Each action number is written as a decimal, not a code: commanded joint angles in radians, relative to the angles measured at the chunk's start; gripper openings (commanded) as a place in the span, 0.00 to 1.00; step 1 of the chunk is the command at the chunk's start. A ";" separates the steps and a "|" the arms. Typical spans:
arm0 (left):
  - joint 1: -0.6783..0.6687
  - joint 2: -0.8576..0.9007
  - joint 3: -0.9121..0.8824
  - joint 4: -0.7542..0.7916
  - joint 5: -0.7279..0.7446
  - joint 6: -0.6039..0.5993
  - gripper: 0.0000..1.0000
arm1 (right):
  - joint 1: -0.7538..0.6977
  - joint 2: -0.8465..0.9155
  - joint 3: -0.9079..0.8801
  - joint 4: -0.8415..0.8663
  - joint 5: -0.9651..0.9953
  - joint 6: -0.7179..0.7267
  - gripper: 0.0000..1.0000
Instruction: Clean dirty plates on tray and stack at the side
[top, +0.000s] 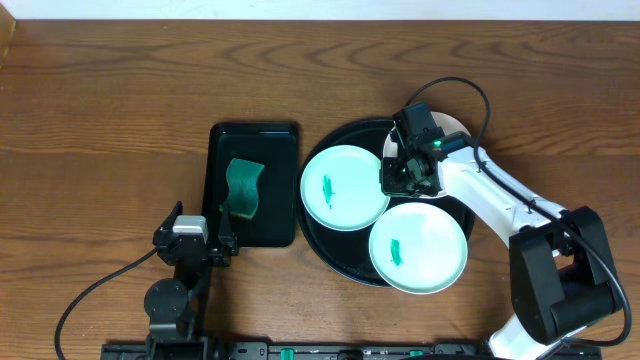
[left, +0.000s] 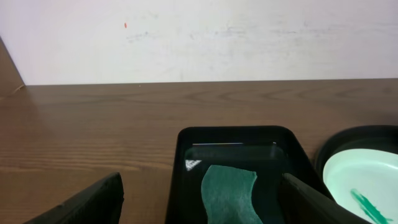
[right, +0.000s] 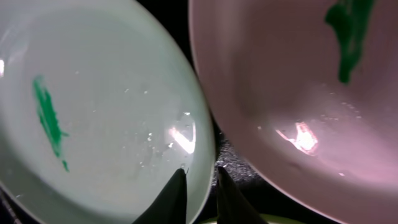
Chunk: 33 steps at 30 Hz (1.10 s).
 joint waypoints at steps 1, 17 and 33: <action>0.005 -0.006 -0.011 -0.039 0.025 0.006 0.79 | 0.006 0.012 -0.010 -0.001 0.062 0.014 0.20; 0.005 -0.006 -0.011 -0.039 0.025 0.006 0.79 | 0.045 0.012 -0.020 0.018 0.068 0.040 0.25; 0.005 -0.006 -0.011 -0.039 0.025 0.006 0.79 | 0.045 0.016 -0.039 0.040 0.068 0.040 0.26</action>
